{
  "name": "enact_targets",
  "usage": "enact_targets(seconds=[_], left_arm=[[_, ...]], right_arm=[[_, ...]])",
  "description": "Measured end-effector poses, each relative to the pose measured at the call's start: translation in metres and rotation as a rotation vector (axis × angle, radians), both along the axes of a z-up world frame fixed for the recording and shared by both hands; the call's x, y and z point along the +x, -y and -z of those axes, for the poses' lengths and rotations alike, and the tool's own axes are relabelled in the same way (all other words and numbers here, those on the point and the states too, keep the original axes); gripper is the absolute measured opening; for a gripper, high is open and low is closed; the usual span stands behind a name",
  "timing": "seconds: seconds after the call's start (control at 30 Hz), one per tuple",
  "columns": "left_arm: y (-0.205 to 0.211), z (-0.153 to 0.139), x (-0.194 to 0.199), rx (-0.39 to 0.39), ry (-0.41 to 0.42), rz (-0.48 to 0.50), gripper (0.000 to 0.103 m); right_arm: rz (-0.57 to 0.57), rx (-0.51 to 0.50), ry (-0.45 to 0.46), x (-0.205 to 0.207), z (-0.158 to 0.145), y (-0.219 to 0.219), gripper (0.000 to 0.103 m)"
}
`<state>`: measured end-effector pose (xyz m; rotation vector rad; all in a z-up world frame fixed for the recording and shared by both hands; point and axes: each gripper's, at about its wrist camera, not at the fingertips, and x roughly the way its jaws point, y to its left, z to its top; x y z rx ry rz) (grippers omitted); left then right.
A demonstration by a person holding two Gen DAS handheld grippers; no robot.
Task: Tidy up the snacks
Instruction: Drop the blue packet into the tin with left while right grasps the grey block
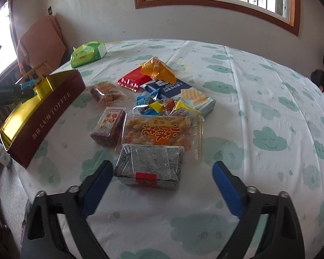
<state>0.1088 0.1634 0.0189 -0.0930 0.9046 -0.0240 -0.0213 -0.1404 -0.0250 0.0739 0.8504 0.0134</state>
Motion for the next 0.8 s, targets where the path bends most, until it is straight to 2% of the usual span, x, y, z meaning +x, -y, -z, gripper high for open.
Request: enact_targets(seconds=[0.03,0.1,0.3,0.47,0.5,0.53,0.8], left_arm=[[-0.004,0.002,0.004,-0.005,-0.01,-0.004,0.019],[-0.01,0.005,0.011,-0.007,-0.023,-0.005,0.019],[-0.024,0.015,0.035,0.025,-0.059,-0.01,0.019],[-0.034,0.024,0.048,0.03,-0.089,-0.022,0.019],[-0.035,0.025,0.049,0.034,-0.092,-0.023,0.019],[-0.036,0.026,0.05,0.042,-0.095,-0.026,0.019],[-0.043,0.026,0.052,0.033,-0.105,-0.037,0.023]], right_arm=[[-0.004,0.012,-0.008,0.002,0.001,0.0,0.078],[-0.005,0.014,-0.015,0.003,0.003,0.0,0.075],[0.021,0.045,-0.045,0.008,0.003,0.001,0.074],[0.012,0.022,-0.049,0.011,0.003,-0.006,0.074],[0.005,0.015,-0.053,0.012,0.004,-0.008,0.072],[0.001,0.004,-0.055,0.013,0.005,-0.01,0.062],[-0.021,-0.024,-0.053,0.012,0.004,-0.013,0.062]])
